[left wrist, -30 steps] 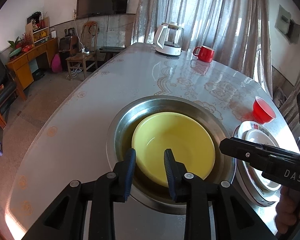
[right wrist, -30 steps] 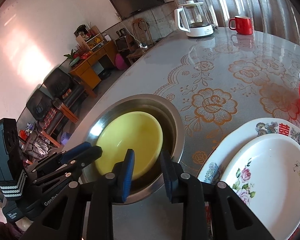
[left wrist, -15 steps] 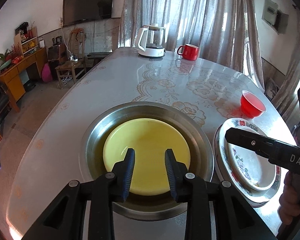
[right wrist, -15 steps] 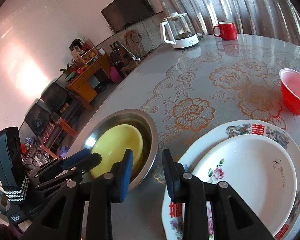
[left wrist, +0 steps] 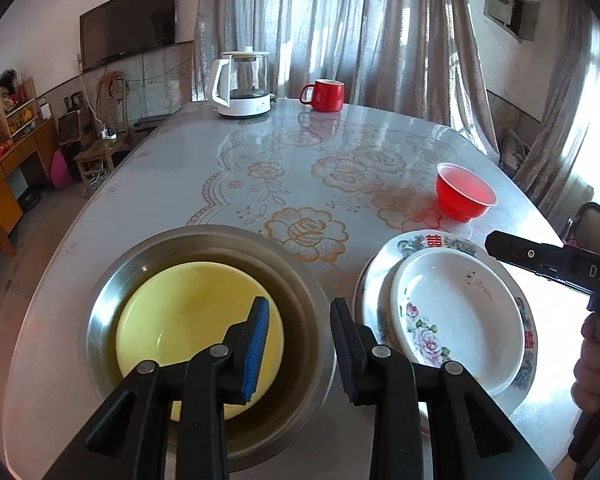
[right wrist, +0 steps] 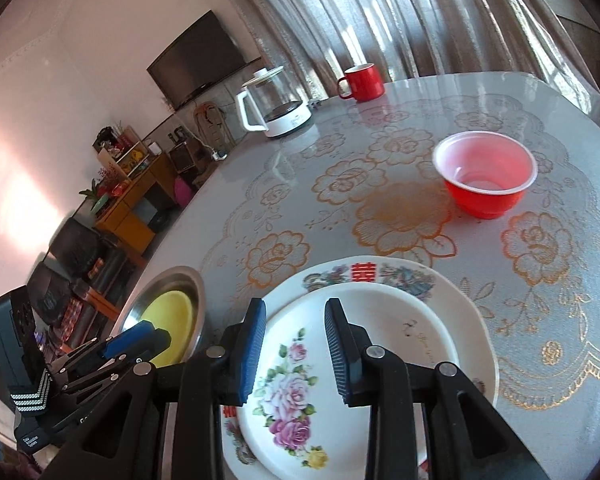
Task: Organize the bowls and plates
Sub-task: 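Move the left gripper past the plate stack toward the red plastic bowl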
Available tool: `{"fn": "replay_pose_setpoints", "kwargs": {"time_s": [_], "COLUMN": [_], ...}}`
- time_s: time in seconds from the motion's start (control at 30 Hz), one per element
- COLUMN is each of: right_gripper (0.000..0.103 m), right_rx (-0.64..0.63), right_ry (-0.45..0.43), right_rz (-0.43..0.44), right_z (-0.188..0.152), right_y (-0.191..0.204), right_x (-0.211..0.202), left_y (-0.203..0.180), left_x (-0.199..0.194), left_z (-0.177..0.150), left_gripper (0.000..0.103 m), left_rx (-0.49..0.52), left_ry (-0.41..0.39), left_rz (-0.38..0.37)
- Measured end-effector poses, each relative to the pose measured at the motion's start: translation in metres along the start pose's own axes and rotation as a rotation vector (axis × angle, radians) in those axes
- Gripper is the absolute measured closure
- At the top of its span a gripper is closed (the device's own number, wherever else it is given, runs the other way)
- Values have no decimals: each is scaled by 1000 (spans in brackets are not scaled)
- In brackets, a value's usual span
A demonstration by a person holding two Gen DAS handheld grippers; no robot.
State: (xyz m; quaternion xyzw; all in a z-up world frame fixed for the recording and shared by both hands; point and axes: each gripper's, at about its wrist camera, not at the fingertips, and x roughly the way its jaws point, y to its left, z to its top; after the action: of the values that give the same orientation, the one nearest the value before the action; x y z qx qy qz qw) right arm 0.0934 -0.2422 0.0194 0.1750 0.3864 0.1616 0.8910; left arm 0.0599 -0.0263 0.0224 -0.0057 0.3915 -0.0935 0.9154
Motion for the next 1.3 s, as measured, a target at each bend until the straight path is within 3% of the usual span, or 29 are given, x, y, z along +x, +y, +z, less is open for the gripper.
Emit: {"fn": "replay_pose_setpoints", "kwargs": {"time_s": [0.33,0.8,1.07,1.3], "right_gripper": [73,73,73,73], "right_rx": [119,227,246,246], "right_ry": [-53,-72,-71,-62], "right_rz": [-84,-113,-114,-111], "right_z": [9,27,36,45], "right_y": [-59,-122,-144,-150], "right_x": [-27,-31,-27,-15], "left_y": [-47,-102,-124,-126], "left_x": [17,42,62,86], "left_z": [14,37,51,74], "left_gripper": [71,71,71,71], "left_rx": [92,178,191,130], "left_ry": [17,36,69,118], "left_rz": [-49,-89,-111,-150]}}
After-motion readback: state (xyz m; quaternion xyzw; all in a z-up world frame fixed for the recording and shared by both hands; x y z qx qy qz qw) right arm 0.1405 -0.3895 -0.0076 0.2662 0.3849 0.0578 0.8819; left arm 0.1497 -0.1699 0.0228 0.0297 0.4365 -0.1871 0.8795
